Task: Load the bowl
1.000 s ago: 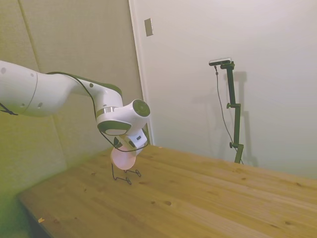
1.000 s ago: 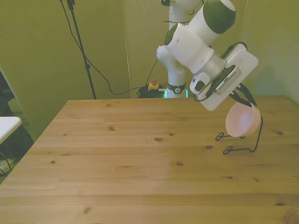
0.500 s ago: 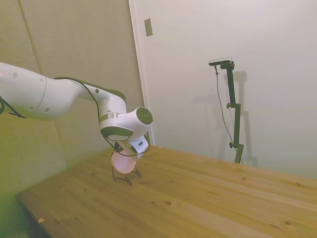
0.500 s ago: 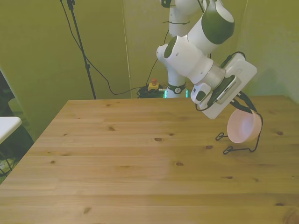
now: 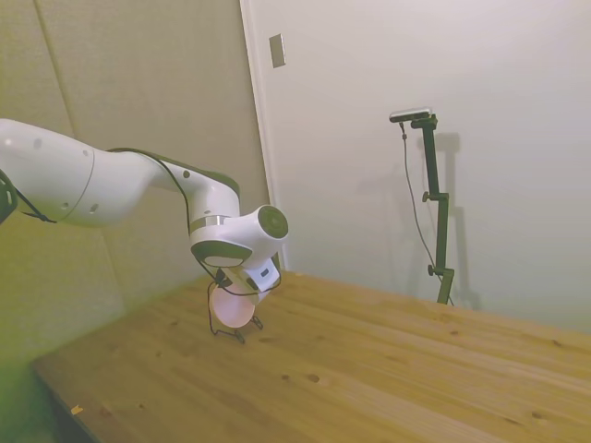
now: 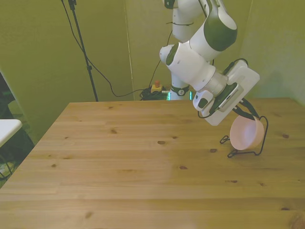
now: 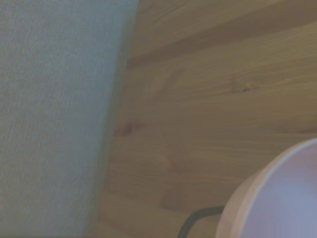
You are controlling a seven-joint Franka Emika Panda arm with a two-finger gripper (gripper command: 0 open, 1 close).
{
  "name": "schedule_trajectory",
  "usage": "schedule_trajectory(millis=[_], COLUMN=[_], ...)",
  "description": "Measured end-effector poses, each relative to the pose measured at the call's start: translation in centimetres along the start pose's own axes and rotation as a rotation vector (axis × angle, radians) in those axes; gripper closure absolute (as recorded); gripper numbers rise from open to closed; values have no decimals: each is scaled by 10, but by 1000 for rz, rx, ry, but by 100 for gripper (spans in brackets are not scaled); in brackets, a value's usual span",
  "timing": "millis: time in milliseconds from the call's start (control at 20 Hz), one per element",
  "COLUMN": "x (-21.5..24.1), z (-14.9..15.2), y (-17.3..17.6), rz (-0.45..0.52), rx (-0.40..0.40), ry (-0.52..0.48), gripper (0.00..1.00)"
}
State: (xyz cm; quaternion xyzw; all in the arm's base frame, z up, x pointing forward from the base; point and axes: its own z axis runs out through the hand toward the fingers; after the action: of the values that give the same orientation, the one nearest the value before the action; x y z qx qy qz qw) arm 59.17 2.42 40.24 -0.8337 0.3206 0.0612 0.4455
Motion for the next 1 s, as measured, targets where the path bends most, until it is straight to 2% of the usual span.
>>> schedule_trajectory(millis=[200, 250, 800, 1000], x=[2, 3, 1, -4], z=[2, 3, 2, -8], y=[3, 3, 2, -3], rz=[6, 6, -1, -13], rx=[-3, -4, -11, -1], ry=[-2, -2, -4, -6], gripper=[100, 0, 0, 0])
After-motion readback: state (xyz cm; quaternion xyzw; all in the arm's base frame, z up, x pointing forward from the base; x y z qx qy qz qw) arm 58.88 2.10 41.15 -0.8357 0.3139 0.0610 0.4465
